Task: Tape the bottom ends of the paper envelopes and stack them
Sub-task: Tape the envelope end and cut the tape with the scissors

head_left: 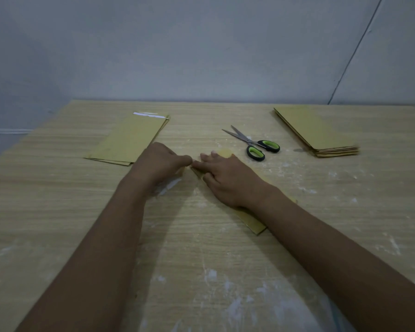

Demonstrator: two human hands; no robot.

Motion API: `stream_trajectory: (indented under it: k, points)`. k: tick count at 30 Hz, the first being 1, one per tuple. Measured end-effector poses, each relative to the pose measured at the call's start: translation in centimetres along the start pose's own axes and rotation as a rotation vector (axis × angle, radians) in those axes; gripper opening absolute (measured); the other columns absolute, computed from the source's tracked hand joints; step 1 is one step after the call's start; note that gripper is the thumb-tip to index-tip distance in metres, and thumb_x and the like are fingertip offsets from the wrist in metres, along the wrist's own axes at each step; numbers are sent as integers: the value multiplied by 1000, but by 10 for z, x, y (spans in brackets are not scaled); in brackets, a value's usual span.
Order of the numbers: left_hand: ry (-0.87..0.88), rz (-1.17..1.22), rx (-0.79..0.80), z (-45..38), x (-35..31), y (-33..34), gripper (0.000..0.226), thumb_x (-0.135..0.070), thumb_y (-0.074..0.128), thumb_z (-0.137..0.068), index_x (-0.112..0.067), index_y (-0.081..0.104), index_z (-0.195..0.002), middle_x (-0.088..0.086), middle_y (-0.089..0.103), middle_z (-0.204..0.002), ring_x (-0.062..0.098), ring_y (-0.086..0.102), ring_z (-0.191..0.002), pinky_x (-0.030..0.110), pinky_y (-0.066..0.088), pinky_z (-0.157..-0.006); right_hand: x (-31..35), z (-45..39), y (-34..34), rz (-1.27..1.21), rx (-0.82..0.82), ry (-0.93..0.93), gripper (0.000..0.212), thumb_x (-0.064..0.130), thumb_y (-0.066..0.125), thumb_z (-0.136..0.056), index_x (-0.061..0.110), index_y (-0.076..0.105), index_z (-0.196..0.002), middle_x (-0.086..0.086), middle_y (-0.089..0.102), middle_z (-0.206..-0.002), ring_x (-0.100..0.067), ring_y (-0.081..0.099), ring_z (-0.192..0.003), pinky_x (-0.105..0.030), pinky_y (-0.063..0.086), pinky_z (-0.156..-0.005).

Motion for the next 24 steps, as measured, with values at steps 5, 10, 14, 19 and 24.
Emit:
stream_trajectory:
  k: [5,10,14,19,24]
  points:
    - [15,-23,-23,1,-1,0,50,-36,67,-85,-17,37,-49,-4,23,-36,16,25,-39,32,23,-50,2,2,2,46,25,-10,52,38,27,-105,30,21,-156,-2,17,-164,-23,10,-152,-57,13,-119]
    - [-30,85,56,0,1,-4,41,-45,62,-82,-6,67,-68,6,54,-56,24,48,-58,33,35,-61,0,4,6,42,50,-22,54,39,24,-105,33,11,-158,0,11,-165,-22,5,-152,-58,8,-119]
    - [-34,76,62,3,-1,-6,44,-35,62,-90,-8,59,-55,9,51,-58,23,44,-56,31,33,-60,-2,3,5,51,32,-16,53,41,25,-105,34,17,-157,4,12,-165,-17,6,-152,-55,9,-120]
    - [-25,94,93,5,-2,-7,47,-28,64,-88,-14,41,-49,5,33,-52,20,27,-52,32,23,-55,-7,4,8,-28,-16,24,65,47,34,-101,21,15,-158,1,10,-166,-14,5,-152,-46,4,-122]
    - [-9,89,100,5,-3,-7,41,-28,63,-89,-11,44,-57,8,31,-57,20,26,-54,32,23,-56,-12,4,7,39,-28,132,76,59,33,-96,23,9,-159,-2,5,-166,-18,2,-153,-57,2,-120]
Point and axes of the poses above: each hand's wrist, its own z-axis away from the middle knuckle, its own y-axis out of the palm, x = y × z, the point moved 4 cm from there along -z, towards the middle knuckle
